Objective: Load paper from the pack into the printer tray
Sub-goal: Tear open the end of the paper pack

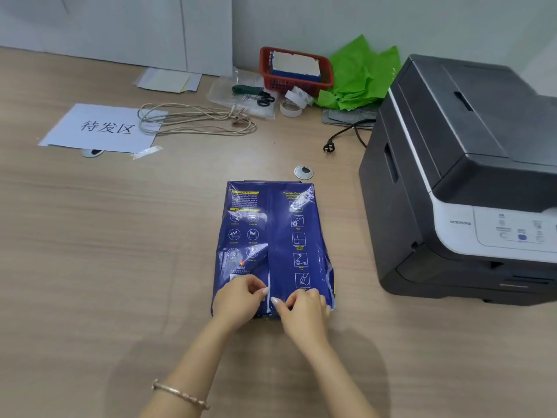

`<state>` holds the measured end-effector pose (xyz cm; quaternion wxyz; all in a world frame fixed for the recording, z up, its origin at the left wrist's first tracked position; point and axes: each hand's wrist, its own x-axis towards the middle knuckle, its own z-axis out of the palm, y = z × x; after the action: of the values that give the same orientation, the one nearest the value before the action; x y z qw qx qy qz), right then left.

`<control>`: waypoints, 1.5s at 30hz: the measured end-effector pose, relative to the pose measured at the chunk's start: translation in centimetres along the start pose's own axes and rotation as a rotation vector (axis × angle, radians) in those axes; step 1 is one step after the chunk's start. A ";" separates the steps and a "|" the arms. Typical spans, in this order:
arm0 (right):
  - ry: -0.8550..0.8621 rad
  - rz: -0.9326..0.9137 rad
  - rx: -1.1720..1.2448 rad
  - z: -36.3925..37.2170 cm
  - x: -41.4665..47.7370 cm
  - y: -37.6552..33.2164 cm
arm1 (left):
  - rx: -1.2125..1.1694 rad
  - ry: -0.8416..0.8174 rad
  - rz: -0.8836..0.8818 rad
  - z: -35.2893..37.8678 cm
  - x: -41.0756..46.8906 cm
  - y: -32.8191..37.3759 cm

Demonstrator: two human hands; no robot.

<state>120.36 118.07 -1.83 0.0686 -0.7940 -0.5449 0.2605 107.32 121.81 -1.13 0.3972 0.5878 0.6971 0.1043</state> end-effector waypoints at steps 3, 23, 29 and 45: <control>-0.041 0.038 0.031 0.0 0.7 -0.2 | -0.012 0.014 -0.043 -0.3 0.3 0.2; 0.182 -0.322 0.312 1.6 0.2 1.3 | -0.117 0.036 -0.246 0.3 0.4 2.1; 0.145 -0.634 0.198 3.1 -2.0 2.8 | -0.162 0.069 -0.266 0.3 0.5 2.1; 0.199 -0.836 -0.089 3.2 -5.3 7.6 | -0.490 0.095 0.000 0.0 -0.8 0.3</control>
<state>123.68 109.75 -5.77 0.1861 -0.5282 -0.8213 0.1089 107.52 121.15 -0.62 0.4948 0.4682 0.6689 0.2976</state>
